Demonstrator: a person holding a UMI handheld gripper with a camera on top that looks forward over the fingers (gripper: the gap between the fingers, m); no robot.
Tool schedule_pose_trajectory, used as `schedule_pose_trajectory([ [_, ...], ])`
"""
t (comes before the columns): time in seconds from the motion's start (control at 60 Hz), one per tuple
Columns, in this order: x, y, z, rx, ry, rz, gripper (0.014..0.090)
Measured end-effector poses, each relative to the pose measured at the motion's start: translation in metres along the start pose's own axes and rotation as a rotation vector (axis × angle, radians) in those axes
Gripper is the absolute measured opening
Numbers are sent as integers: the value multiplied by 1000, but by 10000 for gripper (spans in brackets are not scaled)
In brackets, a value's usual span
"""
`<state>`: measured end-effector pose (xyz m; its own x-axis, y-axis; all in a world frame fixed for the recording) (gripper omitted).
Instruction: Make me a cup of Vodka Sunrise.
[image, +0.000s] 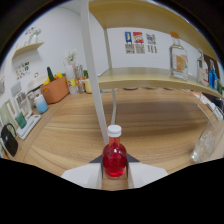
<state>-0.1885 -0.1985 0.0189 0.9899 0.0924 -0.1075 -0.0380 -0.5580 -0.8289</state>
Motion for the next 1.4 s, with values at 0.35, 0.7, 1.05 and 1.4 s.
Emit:
schedule_pose_trajectory([
  [0.35,-3,17,-7,-42,9,-91,357],
  [0.7,-10,22,-24,-77,-55,-60,739],
  [1.05,26,-77,-127,164,-67,-66,858],
  [1.4,164,-63,-194,137,70,1,855],
])
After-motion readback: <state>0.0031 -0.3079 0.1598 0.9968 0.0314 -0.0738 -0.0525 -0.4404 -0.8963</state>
